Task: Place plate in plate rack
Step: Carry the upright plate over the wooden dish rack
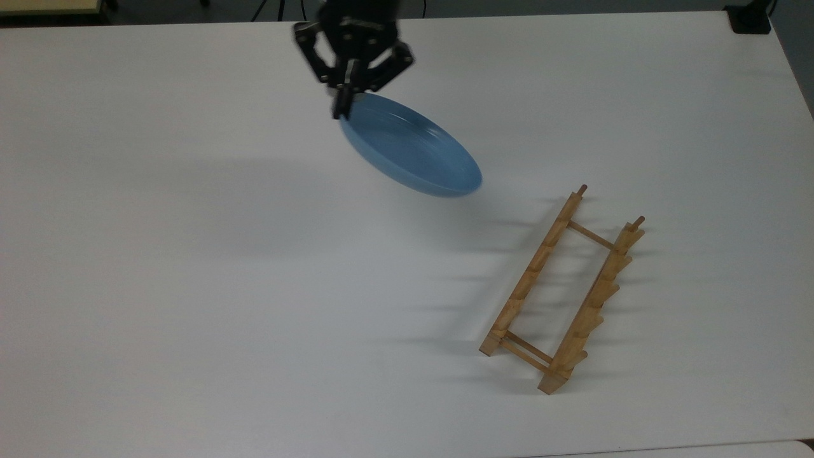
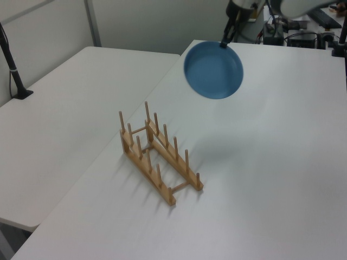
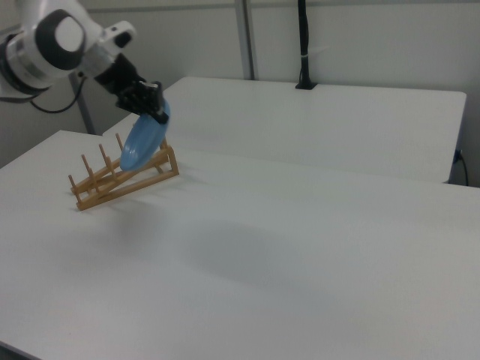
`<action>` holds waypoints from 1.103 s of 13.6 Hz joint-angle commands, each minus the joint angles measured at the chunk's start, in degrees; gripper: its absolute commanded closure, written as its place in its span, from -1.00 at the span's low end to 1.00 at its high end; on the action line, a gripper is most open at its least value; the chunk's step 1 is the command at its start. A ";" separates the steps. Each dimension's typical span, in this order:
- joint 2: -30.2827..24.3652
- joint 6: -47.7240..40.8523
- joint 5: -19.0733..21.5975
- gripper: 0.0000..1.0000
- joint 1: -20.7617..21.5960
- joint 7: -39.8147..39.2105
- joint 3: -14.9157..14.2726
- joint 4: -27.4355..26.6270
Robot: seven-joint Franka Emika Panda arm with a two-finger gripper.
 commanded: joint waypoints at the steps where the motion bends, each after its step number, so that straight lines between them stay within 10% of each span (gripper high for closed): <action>1: 0.43 1.92 -17.93 1.00 -0.04 19.59 8.31 0.12; 4: 1.04 1.92 -32.45 1.00 2.84 29.89 13.52 -0.05; 8: 5.34 1.48 -55.58 1.00 8.22 34.14 13.52 -0.05; 15: 11.23 -0.44 -59.83 1.00 12.88 34.41 13.52 -0.41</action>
